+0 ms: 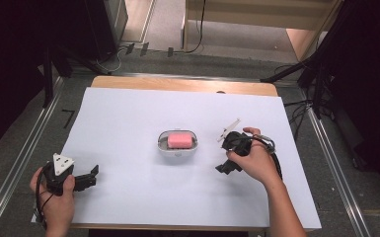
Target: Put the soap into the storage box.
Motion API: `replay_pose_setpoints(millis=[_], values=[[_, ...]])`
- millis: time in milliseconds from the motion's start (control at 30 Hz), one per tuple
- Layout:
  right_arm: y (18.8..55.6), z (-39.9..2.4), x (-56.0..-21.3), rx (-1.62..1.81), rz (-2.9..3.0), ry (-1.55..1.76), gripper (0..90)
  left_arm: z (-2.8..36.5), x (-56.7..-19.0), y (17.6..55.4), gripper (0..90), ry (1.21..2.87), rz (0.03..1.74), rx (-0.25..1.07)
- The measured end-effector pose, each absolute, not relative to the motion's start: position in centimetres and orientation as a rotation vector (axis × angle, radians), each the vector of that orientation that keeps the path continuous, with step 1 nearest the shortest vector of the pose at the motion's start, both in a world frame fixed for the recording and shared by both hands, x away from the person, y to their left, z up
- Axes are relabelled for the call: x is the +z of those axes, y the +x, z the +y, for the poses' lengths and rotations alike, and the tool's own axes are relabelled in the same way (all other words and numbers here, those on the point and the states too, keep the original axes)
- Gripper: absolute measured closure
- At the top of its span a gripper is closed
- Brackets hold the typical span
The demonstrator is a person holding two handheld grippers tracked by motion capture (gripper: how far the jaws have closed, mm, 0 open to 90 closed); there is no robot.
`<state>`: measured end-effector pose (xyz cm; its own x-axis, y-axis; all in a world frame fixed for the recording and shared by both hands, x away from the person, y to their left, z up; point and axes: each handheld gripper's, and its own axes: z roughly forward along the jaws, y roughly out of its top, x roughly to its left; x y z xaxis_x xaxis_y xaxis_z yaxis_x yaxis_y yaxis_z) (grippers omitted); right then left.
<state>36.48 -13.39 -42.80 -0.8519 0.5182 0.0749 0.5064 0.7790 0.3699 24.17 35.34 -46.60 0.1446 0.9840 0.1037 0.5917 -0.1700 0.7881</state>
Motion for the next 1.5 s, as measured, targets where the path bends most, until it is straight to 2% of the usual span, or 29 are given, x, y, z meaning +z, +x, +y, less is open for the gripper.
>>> replay_pose_setpoints(millis=[1500], values=[[31.3,-23.4,-46.3,0.824,2.705,1.094,0.0,35.4,-46.6,24.1,0.0,1.828,1.5,0.859]])
